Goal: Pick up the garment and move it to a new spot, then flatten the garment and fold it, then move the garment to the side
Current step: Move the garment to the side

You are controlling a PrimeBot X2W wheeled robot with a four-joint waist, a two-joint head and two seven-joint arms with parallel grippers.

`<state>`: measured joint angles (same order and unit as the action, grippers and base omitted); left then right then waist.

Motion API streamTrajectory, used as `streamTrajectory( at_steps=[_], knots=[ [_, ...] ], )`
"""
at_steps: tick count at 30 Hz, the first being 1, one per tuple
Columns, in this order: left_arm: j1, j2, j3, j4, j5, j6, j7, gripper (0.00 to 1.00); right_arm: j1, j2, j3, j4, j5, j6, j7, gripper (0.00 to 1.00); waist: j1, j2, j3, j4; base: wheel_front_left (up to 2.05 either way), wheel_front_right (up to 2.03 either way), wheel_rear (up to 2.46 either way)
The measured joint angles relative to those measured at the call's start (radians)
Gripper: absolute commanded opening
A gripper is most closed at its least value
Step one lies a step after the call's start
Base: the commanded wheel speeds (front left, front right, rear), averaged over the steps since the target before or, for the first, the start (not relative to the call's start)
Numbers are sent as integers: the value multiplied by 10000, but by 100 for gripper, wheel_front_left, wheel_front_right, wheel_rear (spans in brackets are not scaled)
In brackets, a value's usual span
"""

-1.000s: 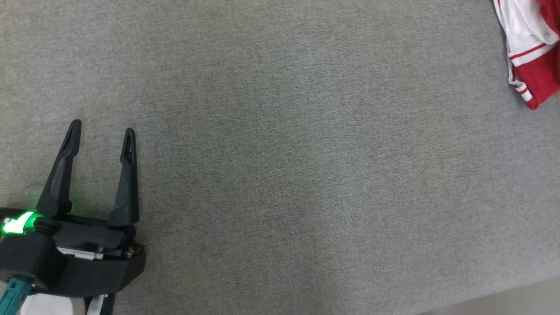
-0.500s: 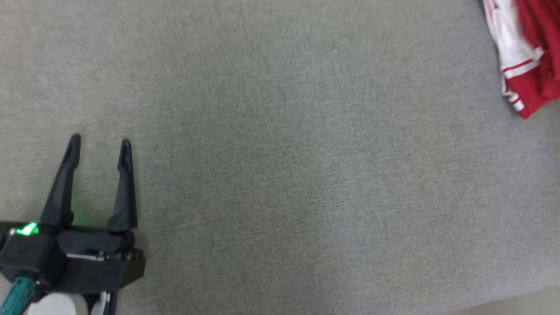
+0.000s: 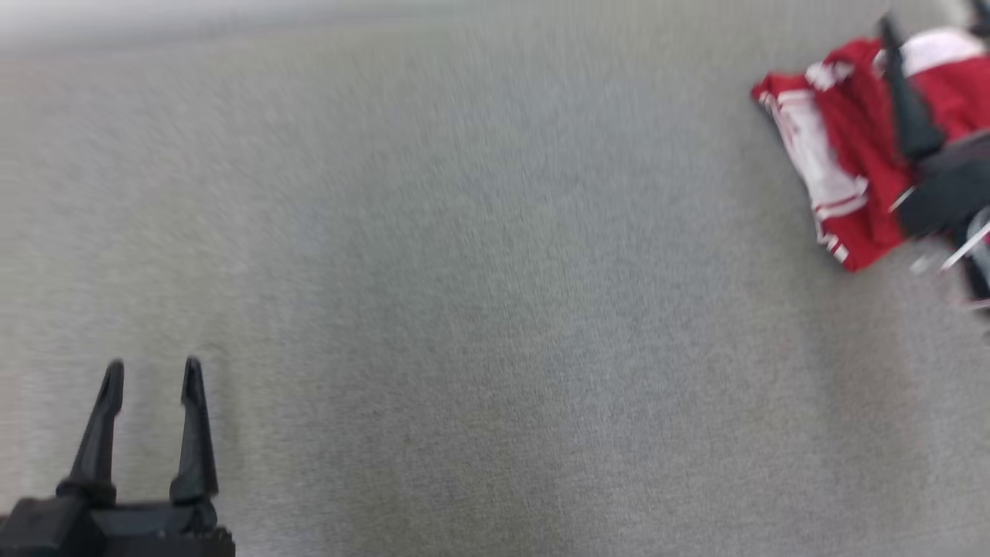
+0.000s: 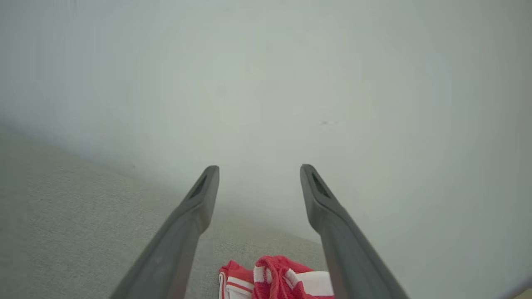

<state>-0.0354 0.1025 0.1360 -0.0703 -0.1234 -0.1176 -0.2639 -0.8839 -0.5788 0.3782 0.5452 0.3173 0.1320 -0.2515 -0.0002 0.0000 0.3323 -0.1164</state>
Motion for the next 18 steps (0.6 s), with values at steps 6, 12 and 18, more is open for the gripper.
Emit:
streamTrajectory(
  at_steps=[6,12,18],
  knots=[
    [375,-157,125,221,-75,42,0,100,1853,1147,-871,-871,-58,0,-38,100,-1,0,-1054,228,0,0,0],
    [653,-276,61,537,-81,40,-2,100,4125,2219,-2027,-1971,-309,0,-38,100,-1,-1,-1921,521,0,0,0],
    [914,-359,13,800,-86,59,0,100,6429,3150,-2596,-3204,-790,0,123,100,-1,-2,-2645,761,0,0,0]
  ],
)
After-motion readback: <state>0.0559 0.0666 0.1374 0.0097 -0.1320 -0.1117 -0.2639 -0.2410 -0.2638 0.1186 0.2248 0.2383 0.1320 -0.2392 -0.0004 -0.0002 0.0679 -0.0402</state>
